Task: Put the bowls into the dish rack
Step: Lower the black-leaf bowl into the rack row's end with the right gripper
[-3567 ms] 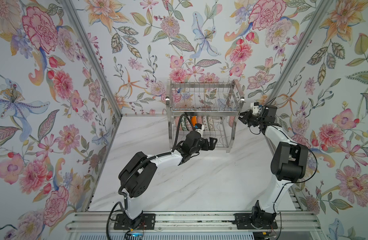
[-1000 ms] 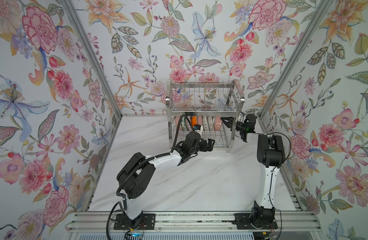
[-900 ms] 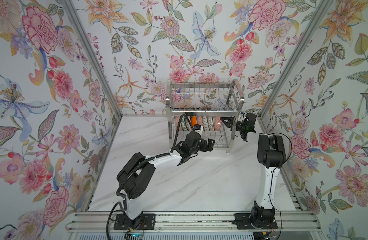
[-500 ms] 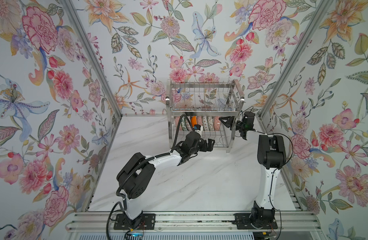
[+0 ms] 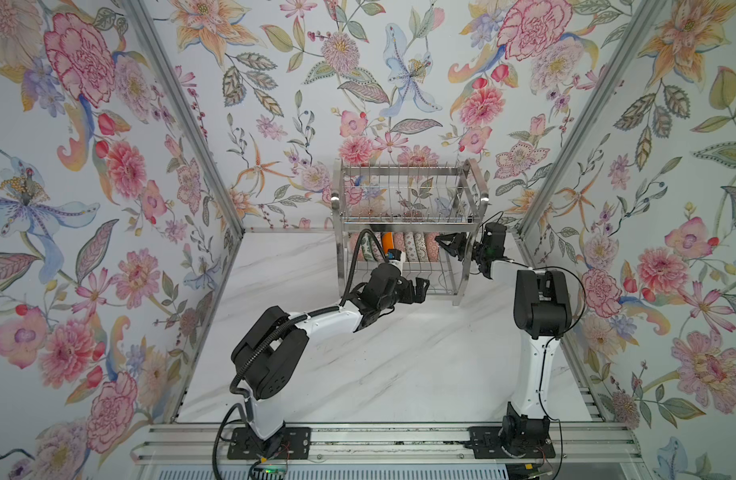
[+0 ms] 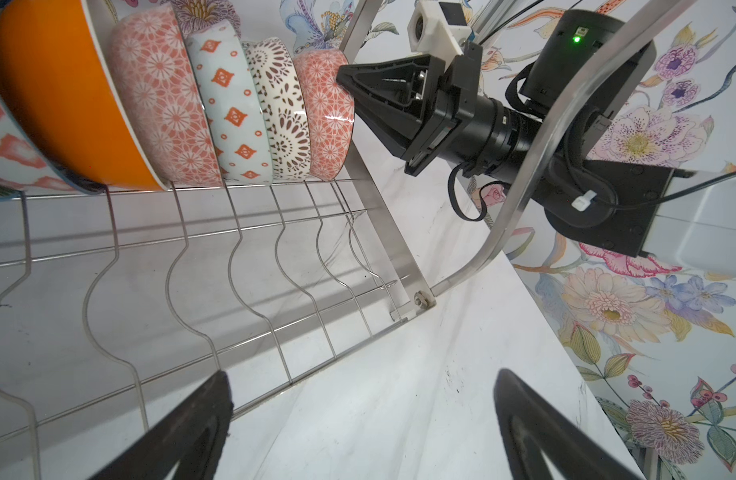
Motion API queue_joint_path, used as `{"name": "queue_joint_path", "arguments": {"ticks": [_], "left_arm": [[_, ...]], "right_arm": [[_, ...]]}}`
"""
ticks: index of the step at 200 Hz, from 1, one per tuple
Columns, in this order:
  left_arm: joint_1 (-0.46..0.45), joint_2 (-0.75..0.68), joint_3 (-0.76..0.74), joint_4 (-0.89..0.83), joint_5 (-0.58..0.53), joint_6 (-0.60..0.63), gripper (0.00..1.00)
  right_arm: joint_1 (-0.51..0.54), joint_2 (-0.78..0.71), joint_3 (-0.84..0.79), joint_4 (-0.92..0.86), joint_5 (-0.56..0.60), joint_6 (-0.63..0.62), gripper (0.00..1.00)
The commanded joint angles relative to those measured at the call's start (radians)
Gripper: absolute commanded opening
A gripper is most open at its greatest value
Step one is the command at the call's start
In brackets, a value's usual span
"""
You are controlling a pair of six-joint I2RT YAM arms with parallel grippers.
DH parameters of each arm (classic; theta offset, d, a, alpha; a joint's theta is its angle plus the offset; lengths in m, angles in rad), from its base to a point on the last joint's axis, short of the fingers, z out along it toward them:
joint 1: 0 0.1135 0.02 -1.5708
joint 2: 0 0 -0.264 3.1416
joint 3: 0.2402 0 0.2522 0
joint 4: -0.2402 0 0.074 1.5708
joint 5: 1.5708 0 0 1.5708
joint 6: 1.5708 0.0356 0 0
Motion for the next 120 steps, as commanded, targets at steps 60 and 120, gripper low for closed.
{"name": "queue_joint_path", "arguments": {"ticks": [60,120], "left_arm": [[-0.014,-0.04,-0.014,-0.019,-0.028,0.029,0.99],[-0.017,-0.049,-0.022,-0.017,-0.031,0.028,0.99]], "right_arm": [[-0.002,-0.038,-0.039,-0.072,0.031,-0.021,0.2],[-0.015,-0.081,-0.064,-0.069,0.027,-0.022,0.26]]}}
